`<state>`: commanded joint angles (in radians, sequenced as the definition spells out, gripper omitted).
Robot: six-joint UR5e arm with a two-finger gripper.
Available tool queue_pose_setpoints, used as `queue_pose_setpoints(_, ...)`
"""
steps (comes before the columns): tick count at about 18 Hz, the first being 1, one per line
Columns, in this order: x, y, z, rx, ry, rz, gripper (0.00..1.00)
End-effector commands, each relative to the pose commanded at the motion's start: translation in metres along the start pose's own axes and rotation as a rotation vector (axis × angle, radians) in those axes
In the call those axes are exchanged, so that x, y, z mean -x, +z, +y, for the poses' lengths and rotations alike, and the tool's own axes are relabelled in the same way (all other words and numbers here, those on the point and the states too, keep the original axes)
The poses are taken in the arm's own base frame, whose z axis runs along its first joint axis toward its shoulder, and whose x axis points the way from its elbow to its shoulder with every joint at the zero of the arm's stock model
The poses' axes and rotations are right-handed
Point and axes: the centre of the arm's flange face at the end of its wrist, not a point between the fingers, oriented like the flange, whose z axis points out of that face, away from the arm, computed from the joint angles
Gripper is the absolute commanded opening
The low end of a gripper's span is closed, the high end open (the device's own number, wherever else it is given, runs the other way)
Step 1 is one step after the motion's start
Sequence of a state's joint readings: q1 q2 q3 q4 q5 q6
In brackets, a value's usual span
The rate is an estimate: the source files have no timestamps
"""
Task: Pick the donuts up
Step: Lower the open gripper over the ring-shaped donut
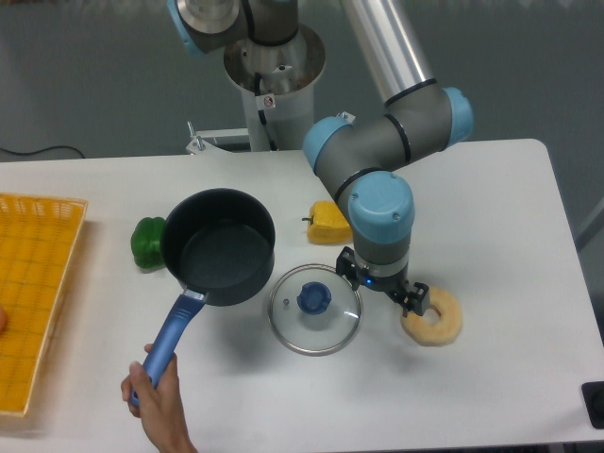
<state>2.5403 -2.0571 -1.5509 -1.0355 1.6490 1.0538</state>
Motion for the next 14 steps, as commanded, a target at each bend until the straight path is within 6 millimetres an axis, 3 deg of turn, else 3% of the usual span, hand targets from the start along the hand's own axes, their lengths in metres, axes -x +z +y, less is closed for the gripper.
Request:
queue_pose_setpoints(4,0.005,-0.002,0.002,-0.009,-0.007,-0.007,1.00)
queue_pose_setpoints(10,-0.001,0.014,0.000,-0.008,-0.017,-0.020,1.00)
queue_pose_setpoints(14,0.012,0.020,0.011,-0.010,-0.035,-0.013,1.00)
